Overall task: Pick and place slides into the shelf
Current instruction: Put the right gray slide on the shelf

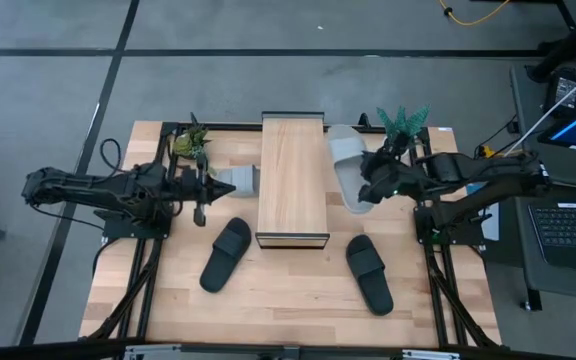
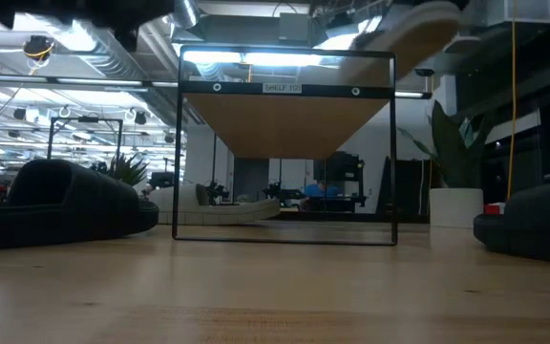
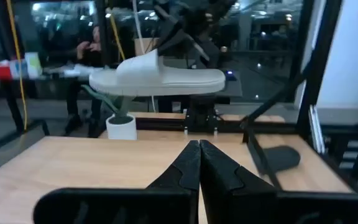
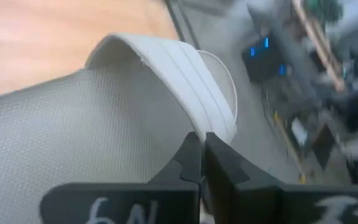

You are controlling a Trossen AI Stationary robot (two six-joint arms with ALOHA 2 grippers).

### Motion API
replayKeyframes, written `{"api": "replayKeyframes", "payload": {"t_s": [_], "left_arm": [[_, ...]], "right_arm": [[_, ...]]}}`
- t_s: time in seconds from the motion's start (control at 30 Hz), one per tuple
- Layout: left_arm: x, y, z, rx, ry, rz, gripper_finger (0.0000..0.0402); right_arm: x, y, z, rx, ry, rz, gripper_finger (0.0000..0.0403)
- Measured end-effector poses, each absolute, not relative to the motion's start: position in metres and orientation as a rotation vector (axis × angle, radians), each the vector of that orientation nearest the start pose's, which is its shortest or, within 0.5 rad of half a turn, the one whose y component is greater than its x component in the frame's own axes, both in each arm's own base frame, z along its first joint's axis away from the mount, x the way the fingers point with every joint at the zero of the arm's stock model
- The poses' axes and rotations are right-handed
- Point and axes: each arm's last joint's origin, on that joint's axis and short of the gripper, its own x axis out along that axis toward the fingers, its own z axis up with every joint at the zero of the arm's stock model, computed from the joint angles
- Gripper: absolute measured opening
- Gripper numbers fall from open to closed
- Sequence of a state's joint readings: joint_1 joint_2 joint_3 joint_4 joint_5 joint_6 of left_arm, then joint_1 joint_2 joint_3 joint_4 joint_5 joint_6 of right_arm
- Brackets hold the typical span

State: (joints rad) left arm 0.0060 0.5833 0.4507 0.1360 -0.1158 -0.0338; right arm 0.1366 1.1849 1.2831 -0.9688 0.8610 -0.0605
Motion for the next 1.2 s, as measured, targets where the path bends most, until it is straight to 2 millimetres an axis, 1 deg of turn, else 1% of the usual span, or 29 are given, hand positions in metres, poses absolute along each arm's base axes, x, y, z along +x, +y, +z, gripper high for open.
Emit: {"api": "replayKeyframes", "payload": {"t_s": [0.07, 0.23, 0.3, 0.43, 0.53, 0.7, 0.87, 0.97, 1.07, 1.2], "left_arm": [[0.148, 0.007, 0.288, -0.07, 0.019, 0.139, 0.0], [0.159, 0.014, 0.307, -0.172, 0.113, 0.17, 0.0], [0.166, 0.016, 0.316, -0.211, 0.127, 0.136, 0.0], [0.181, 0.017, 0.332, -0.266, 0.176, -0.001, 0.0], [0.193, 0.018, 0.339, -0.311, 0.2, -0.03, 0.0], [0.21, 0.021, 0.349, -0.299, 0.237, -0.021, 0.0], [0.215, 0.021, 0.358, -0.162, 0.245, -0.033, 0.0], [0.218, 0.022, 0.362, -0.132, 0.241, -0.035, 0.0003], [0.217, 0.022, 0.362, -0.128, 0.251, -0.014, 0.0023], [0.219, 0.025, 0.359, -0.119, 0.266, 0.065, 0.0069]], "right_arm": [[0.22, 0.009, 0.371, -0.518, 0.764, -0.591, 0.0009], [0.23, 0.01, 0.379, -0.605, 0.691, -0.466, 0.0009], [0.233, 0.009, 0.382, -0.626, 0.669, -0.438, 0.0009], [0.238, 0.006, 0.384, -0.667, 0.637, -0.356, 0.0009], [0.242, 0.005, 0.383, -0.681, 0.625, -0.305, 0.0009], [0.25, 0.005, 0.379, -0.71, 0.63, -0.25, 0.0009], [0.253, 0.005, 0.376, -0.72, 0.646, -0.239, 0.0008], [0.254, 0.005, 0.375, -0.715, 0.644, -0.222, 0.0008], [0.254, 0.006, 0.375, -0.709, 0.638, -0.197, 0.0008], [0.255, 0.007, 0.375, -0.706, 0.633, -0.188, 0.0008]]}}
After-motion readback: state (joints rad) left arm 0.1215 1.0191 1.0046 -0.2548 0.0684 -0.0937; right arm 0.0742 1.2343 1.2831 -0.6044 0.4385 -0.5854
